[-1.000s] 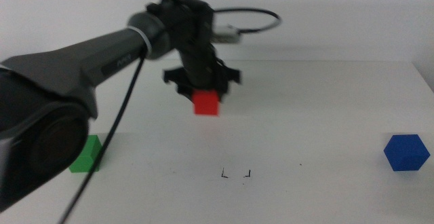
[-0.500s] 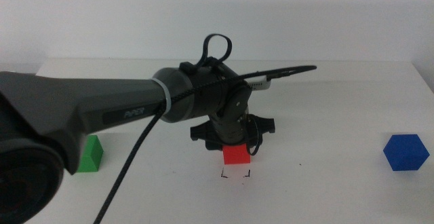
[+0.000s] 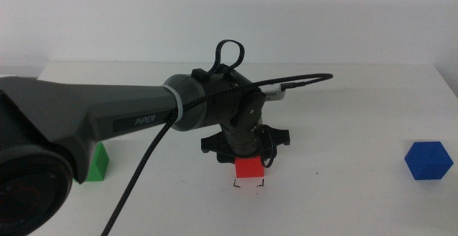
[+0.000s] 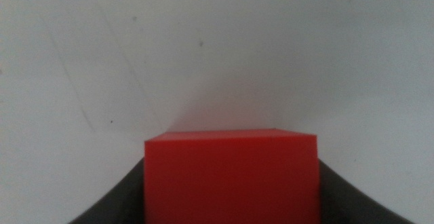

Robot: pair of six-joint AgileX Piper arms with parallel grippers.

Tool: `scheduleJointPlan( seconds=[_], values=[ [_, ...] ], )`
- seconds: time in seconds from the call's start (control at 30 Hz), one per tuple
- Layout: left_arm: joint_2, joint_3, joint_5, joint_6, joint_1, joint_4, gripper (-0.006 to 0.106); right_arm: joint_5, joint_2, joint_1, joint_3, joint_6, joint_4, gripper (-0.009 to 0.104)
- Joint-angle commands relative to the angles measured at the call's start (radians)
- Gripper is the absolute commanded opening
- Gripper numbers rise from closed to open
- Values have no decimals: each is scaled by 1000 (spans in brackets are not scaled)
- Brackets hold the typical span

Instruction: Stack red cubes first, then green, then blue cubes in a specific spot.

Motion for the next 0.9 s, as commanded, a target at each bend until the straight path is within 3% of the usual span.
scheduleJointPlan(
  seconds=[0.0,0.73,0.87],
  values=[
    [4,7,30,19,-5,-41,3,-8,-5,-9,3,-4,-9,93],
    [4,5,115,46,-12,-104,3,-8,-5,-9,3,-4,-9,93],
    [4,5,121,61,-12,-114,11,-8,-5,-9,3,-4,-9,93]
  ],
)
